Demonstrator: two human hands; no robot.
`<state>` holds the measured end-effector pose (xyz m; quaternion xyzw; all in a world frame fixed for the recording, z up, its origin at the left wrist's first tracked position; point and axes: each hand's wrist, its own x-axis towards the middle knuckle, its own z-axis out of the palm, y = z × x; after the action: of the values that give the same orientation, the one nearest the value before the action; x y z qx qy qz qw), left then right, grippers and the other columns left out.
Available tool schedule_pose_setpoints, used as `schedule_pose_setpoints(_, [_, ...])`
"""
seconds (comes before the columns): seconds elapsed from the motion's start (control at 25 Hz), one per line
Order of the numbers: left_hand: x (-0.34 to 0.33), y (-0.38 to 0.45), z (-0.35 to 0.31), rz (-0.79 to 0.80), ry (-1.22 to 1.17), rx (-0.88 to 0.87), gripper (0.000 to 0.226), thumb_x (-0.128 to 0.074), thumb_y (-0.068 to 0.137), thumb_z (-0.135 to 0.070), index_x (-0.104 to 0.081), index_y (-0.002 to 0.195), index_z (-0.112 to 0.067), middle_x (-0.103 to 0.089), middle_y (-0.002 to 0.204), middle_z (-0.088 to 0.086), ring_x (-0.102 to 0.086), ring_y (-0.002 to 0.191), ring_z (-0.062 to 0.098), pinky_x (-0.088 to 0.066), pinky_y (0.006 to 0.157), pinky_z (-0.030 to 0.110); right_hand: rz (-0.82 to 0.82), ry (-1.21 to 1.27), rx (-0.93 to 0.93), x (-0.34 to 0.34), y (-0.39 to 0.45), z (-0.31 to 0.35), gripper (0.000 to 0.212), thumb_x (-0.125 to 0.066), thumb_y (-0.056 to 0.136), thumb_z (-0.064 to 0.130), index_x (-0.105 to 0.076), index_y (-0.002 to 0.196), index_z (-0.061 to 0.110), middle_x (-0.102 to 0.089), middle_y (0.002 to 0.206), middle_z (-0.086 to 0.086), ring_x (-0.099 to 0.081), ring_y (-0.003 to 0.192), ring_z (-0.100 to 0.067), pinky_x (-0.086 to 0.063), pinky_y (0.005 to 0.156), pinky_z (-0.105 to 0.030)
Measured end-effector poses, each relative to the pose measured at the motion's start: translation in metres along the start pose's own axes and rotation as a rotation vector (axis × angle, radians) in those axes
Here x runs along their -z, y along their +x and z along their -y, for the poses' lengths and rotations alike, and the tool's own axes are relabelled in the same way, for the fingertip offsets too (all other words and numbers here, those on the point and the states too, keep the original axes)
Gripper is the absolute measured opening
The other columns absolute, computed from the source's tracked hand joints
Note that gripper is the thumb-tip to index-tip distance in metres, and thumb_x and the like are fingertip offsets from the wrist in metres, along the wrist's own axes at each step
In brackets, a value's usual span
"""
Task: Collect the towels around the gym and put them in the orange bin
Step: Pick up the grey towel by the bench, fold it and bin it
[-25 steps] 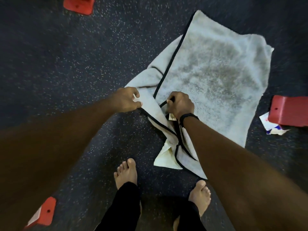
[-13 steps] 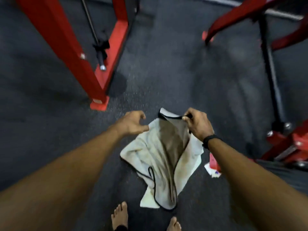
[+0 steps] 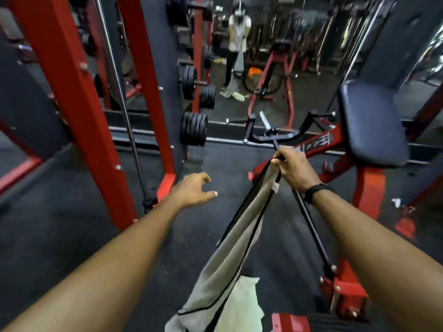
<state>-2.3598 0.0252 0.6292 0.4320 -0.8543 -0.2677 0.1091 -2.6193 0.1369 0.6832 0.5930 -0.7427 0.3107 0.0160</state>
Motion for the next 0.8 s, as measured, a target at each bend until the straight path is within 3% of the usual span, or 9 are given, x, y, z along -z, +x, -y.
schedule_pose_setpoints(0.28, [0.126, -0.043, -0.114, -0.166, 0.048, -0.084, 0.050, -0.070, 0.080, -0.047, -0.058, 0.120, -0.020, -0.062, 0.118, 0.004, -0.059, 0.109, 0.023, -0.047, 0.095, 0.035, -0.237, 0.026, 0.117, 0.175, 0.034, 0.086, 0.006, -0.061, 0.090, 0.009, -0.061, 0.086, 0.005, -0.061, 0.083, -0.005, -0.057, 0.080, -0.021, -0.047, 0.069, -0.036])
schedule_pose_setpoints(0.4, [0.164, -0.065, -0.144, -0.222, 0.063, -0.136, 0.052, -0.068, 0.081, -0.047, -0.056, 0.124, -0.020, -0.060, 0.122, 0.005, -0.057, 0.112, 0.022, -0.047, 0.095, 0.035, -0.310, 0.011, 0.146, 0.228, 0.036, 0.117, 0.005, -0.060, 0.091, 0.010, -0.062, 0.088, 0.006, -0.064, 0.088, -0.007, -0.056, 0.080, -0.017, -0.046, 0.068, -0.032])
schedule_pose_setpoints(0.6, [0.202, -0.102, -0.170, -0.287, 0.078, -0.172, 0.053, -0.068, 0.080, -0.049, -0.055, 0.123, -0.022, -0.059, 0.127, 0.005, -0.056, 0.113, 0.021, -0.047, 0.098, 0.040, -0.377, -0.048, 0.124, 0.278, 0.013, 0.147, 0.005, -0.061, 0.090, 0.016, -0.062, 0.087, 0.012, -0.066, 0.093, -0.011, -0.062, 0.087, -0.027, -0.054, 0.079, -0.046])
schedule_pose_setpoints(0.8, [0.211, -0.133, -0.179, -0.292, 0.095, -0.235, 0.052, -0.068, 0.082, -0.047, -0.055, 0.124, -0.020, -0.059, 0.124, 0.003, -0.057, 0.111, 0.020, -0.047, 0.092, 0.032, -0.367, -0.139, 0.017, 0.296, -0.044, 0.161, 0.007, -0.061, 0.091, 0.019, -0.060, 0.084, 0.017, -0.067, 0.094, -0.013, -0.063, 0.089, -0.030, -0.053, 0.080, -0.047])
